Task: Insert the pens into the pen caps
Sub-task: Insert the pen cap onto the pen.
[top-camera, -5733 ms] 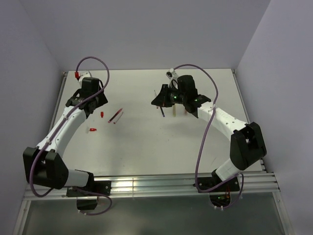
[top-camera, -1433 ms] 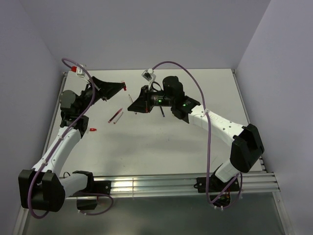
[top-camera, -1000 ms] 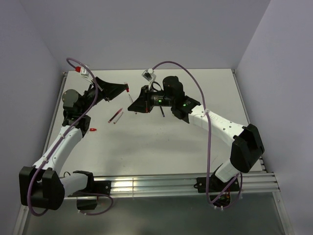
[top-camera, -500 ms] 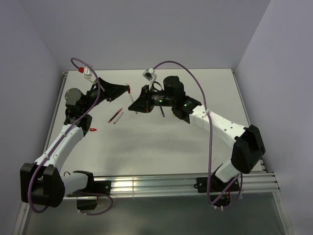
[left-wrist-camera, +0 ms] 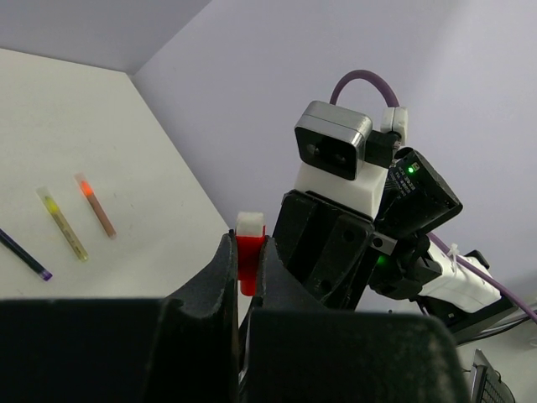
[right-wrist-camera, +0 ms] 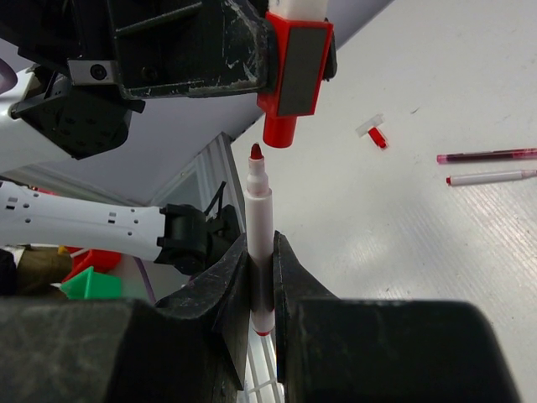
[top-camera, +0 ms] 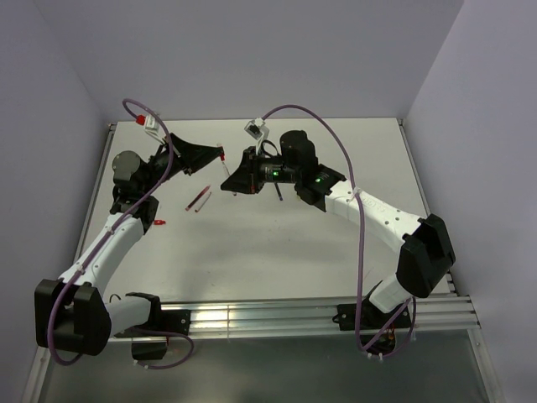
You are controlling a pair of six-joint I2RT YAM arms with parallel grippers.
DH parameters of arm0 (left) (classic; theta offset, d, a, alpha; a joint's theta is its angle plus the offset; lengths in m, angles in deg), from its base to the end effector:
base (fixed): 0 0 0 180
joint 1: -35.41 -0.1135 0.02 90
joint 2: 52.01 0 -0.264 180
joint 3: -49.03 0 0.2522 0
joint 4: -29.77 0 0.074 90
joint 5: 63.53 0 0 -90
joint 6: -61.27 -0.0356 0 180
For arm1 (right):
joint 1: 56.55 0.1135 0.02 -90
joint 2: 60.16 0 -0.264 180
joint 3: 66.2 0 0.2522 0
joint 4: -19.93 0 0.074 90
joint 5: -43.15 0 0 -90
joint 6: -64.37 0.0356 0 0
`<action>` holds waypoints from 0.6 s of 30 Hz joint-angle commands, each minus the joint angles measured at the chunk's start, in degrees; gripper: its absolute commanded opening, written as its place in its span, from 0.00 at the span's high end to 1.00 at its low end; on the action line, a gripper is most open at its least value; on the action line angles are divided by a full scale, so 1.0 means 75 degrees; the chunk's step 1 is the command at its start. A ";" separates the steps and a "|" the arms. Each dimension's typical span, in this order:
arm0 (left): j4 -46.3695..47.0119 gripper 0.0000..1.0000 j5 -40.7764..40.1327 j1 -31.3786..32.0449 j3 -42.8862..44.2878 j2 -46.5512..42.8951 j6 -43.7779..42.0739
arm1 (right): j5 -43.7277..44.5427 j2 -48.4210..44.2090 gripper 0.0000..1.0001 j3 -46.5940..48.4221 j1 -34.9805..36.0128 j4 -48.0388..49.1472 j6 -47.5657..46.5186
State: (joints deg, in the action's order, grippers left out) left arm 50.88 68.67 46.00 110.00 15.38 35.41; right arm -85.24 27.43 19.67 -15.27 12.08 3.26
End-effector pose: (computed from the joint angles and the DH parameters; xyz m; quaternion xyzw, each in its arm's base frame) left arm 0.2573 -0.0724 0.3545 -0.0023 0.6372 -0.6231 0.4536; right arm 0.2571 0.2551 0.3528 -0.2889 0.6941 0.5559 0.3547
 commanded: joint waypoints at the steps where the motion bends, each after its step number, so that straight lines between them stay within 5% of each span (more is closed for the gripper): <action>1: 0.0249 1.00 0.0104 0.0029 0.0375 -0.0021 -0.0114 | 0.0091 -0.0300 1.00 0.0416 0.0039 0.0114 -0.0125; 18: 0.0131 1.00 0.0163 0.0029 0.0387 0.0026 -0.0162 | 0.0255 -0.0370 1.00 0.0451 0.0039 -0.0015 -0.0242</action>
State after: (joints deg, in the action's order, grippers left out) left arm 50.47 68.71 46.00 111.07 15.49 35.39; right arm -84.22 27.43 19.67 -15.27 11.10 2.82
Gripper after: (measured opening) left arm 0.058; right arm 0.178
